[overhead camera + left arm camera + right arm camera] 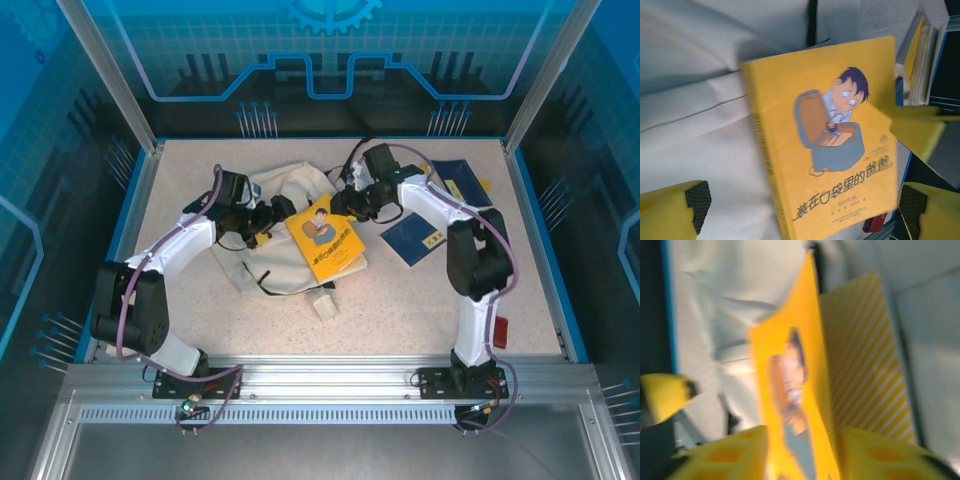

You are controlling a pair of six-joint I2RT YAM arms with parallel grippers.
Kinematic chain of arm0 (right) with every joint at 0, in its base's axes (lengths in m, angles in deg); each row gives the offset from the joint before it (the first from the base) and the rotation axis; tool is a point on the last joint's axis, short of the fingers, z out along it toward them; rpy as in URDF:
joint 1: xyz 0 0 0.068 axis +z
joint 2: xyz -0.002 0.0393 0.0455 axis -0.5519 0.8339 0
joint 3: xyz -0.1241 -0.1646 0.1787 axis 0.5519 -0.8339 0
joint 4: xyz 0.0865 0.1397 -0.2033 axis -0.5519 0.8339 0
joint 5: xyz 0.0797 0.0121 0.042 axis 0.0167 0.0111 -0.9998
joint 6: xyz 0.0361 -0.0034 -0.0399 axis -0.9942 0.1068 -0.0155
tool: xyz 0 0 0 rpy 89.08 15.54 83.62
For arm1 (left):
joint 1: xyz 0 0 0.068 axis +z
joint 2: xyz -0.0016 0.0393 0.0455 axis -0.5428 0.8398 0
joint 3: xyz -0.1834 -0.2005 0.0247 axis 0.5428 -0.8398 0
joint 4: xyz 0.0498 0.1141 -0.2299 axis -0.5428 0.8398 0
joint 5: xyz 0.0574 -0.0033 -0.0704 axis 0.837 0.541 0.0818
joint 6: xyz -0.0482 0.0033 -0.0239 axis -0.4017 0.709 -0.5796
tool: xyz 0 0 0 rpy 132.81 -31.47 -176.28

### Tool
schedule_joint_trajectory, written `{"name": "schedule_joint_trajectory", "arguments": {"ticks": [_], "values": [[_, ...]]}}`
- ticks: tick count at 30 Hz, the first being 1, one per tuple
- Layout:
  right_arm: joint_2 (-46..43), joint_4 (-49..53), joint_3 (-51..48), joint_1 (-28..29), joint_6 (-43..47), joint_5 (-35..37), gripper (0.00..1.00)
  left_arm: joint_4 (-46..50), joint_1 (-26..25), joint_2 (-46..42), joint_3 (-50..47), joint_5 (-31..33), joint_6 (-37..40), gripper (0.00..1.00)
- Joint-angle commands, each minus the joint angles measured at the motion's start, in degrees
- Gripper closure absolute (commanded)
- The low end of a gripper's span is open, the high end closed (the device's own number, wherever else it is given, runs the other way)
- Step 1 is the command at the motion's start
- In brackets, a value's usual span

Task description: Pack the student bag

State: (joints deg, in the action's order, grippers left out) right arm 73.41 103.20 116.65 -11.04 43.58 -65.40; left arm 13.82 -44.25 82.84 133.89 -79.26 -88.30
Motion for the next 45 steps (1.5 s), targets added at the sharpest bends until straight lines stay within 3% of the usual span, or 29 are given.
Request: {"name": "schedule_joint_trajectory", "arguments": {"ticks": [1, 3, 7, 17, 21, 28, 32, 37, 45], "values": [[1.5, 7.8, 5.0, -0.1, 4.8, 11.3, 0.29, -5.7, -0.9, -0.6, -2.8, -1.7, -5.3, 0.04], [1.9, 8.6, 5.0, 0.2, 5.8, 12.7, 0.24, -6.5, -2.1, 0.6, -2.9, -1.9, -6.3, 0.07], [2.8, 8.9, 3.8, 0.5, 6.8, 12.1, 0.25, -9.0, -4.3, 4.5, -2.4, -3.3, -9.0, 0.18], [5.2, 7.4, 0.5, 0.5, 6.1, 8.2, 0.46, -15.3, -7.0, 11.8, -3.3, -5.0, -15.3, 0.36], [6.2, 7.0, 0.1, 0.5, 5.5, 7.3, 0.52, -12.2, -8.1, 14.6, -1.4, -4.4, -13.8, 0.38], [6.6, 6.3, -1.1, 0.6, 5.4, 7.2, 0.53, -11.8, -8.3, 14.7, -1.5, -2.6, -12.5, 0.43], [6.8, 5.6, -2.1, 0.8, 5.1, 6.4, 0.56, -17.0, -8.3, 14.7, -1.6, -6.4, -13.3, 0.55], [6.5, 4.6, -3.1, 1.2, 4.4, 4.8, 0.58, -22.1, -8.4, 14.8, -1.4, -10.0, -14.2, 0.62], [4.1, 2.3, -5.6, 1.3, 3.4, 2.2, 0.59, -22.1, -8.6, 16.1, -0.8, -10.4, -13.9, 0.64]]}}
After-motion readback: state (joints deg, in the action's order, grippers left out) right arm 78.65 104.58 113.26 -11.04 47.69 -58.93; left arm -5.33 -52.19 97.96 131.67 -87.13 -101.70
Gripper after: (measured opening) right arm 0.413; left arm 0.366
